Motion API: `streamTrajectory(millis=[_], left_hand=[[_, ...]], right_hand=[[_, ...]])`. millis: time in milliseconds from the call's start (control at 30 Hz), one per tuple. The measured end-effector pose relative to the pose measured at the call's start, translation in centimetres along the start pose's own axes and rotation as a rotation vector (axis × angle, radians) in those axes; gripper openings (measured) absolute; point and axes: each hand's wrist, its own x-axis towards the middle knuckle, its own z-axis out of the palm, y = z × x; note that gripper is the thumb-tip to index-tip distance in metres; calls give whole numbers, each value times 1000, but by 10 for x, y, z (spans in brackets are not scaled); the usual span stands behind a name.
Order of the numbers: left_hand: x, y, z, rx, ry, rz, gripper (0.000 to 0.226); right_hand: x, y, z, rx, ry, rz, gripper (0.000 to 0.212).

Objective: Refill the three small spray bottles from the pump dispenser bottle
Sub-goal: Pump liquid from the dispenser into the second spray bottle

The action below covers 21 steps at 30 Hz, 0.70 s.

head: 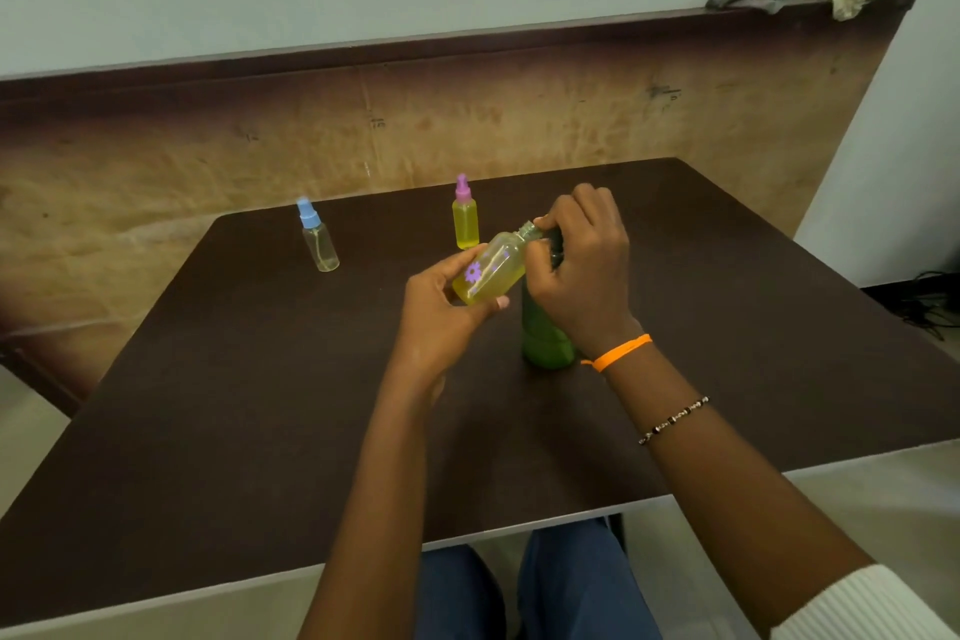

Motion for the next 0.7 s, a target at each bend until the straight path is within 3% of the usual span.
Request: streamTrajectory(millis=[700], left_hand=[[-4, -3, 1, -10, -11, 6, 58]], right_hand=[[-15, 7, 9, -31, 28, -34, 4]])
